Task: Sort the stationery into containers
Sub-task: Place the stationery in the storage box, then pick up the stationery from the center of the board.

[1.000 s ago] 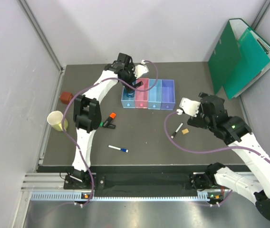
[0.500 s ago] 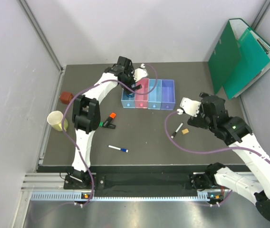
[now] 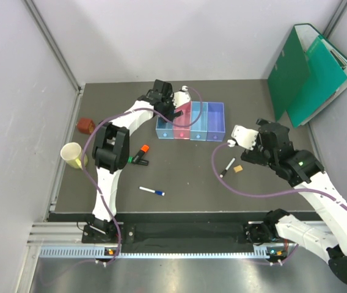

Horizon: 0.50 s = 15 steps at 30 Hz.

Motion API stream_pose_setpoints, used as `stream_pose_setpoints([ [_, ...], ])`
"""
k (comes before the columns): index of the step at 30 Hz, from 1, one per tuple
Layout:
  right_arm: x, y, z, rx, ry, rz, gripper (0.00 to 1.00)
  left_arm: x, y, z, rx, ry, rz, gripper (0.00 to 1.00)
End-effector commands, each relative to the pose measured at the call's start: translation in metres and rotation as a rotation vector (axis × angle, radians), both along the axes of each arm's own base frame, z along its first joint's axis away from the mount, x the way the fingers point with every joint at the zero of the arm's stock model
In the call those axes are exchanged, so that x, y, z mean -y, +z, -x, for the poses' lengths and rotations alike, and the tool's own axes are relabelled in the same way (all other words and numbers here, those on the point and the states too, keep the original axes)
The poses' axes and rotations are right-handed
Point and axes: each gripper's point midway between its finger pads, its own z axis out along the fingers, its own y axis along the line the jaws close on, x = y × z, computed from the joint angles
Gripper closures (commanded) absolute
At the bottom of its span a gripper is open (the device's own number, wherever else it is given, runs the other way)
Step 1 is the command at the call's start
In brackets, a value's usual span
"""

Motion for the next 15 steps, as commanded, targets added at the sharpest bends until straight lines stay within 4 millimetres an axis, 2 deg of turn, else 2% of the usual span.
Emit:
stream_pose_setpoints([
  [1, -0.003, 0.005, -0.001, 0.022, -0.005, -0.049, 0.0, 0.005, 0.067, -0.018, 0.188, 0.036, 0.077, 0.01],
  [3, -0.006, -0.001, 0.005, -0.023, 0.017, -0.053, 0.0, 0.003, 0.071, -0.014, 0.181, 0.038, 0.077, 0.01],
  [5, -0.018, -0.01, 0.013, -0.094, 0.086, -0.086, 0.01, 0.01, 0.069, -0.005, 0.14, -0.005, 0.093, 0.01],
  [6, -0.018, -0.021, 0.025, -0.169, 0.111, -0.071, 0.0, 0.011, 0.076, 0.0, 0.137, -0.017, 0.1, 0.01],
  [8, -0.024, -0.036, 0.033, -0.245, 0.183, -0.053, 0.0, 0.011, 0.077, 0.013, 0.094, -0.039, 0.103, 0.01],
  [9, -0.025, -0.042, 0.037, -0.272, 0.207, -0.04, 0.0, 0.01, 0.089, 0.019, 0.097, -0.045, 0.11, 0.01],
  [11, -0.029, -0.057, 0.039, -0.321, 0.255, -0.013, 0.0, 0.009, 0.095, 0.031, 0.069, -0.058, 0.12, 0.01],
  [12, -0.031, -0.062, 0.04, -0.343, 0.274, -0.004, 0.0, 0.007, 0.11, 0.037, 0.084, -0.064, 0.13, 0.01],
  [14, -0.039, -0.077, 0.041, -0.406, 0.319, -0.005, 0.0, 0.006, 0.12, 0.049, 0.062, -0.062, 0.143, 0.01],
  [15, -0.043, -0.081, 0.04, -0.419, 0.329, -0.015, 0.02, 0.005, 0.133, 0.054, 0.073, -0.06, 0.158, 0.01],
])
